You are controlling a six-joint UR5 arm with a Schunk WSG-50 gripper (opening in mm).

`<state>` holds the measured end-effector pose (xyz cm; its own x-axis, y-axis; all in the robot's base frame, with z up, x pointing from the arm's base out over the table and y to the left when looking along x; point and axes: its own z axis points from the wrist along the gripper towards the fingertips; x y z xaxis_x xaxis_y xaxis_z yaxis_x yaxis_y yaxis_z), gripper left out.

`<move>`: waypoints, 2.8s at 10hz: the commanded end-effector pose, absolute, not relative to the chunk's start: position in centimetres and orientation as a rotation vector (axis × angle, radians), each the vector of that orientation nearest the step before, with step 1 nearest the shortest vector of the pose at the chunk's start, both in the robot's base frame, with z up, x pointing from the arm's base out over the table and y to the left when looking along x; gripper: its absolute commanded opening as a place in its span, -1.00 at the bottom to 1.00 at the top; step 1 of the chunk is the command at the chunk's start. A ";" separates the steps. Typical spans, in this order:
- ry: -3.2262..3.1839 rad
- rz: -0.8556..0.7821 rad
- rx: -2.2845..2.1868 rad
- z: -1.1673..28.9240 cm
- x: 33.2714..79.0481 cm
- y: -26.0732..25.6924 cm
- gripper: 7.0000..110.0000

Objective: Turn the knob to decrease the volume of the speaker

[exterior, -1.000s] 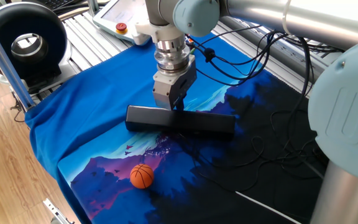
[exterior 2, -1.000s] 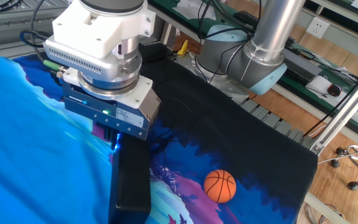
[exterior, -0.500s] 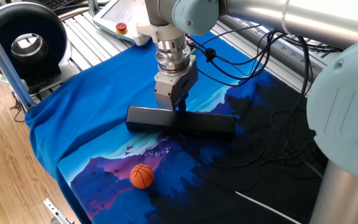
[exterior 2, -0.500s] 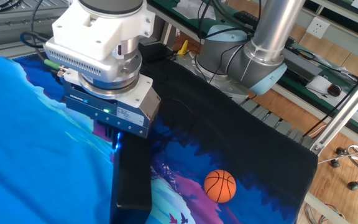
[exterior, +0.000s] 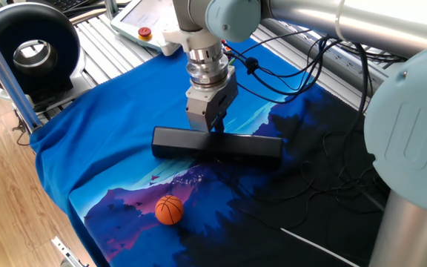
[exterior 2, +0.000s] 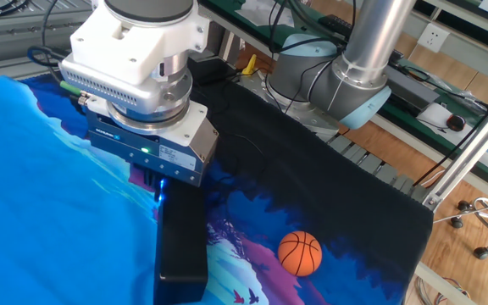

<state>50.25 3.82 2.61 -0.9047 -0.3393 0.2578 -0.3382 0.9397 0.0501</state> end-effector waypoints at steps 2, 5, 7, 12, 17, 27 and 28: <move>-2.813 -0.017 0.505 2.8 49.8 3.8 -1.00; -2.804 -0.018 0.509 2.8 49.5 3.7 -1.00; -2.805 -0.024 0.510 2.6 49.4 3.8 -1.00; -2.810 -0.037 0.522 2.8 49.3 3.3 -1.00; -2.784 -0.043 0.529 5.8 50.3 2.9 -1.00; -2.883 -0.115 0.553 3.5 52.3 6.5 -1.00; -2.880 -0.107 0.554 3.4 52.2 6.3 -1.00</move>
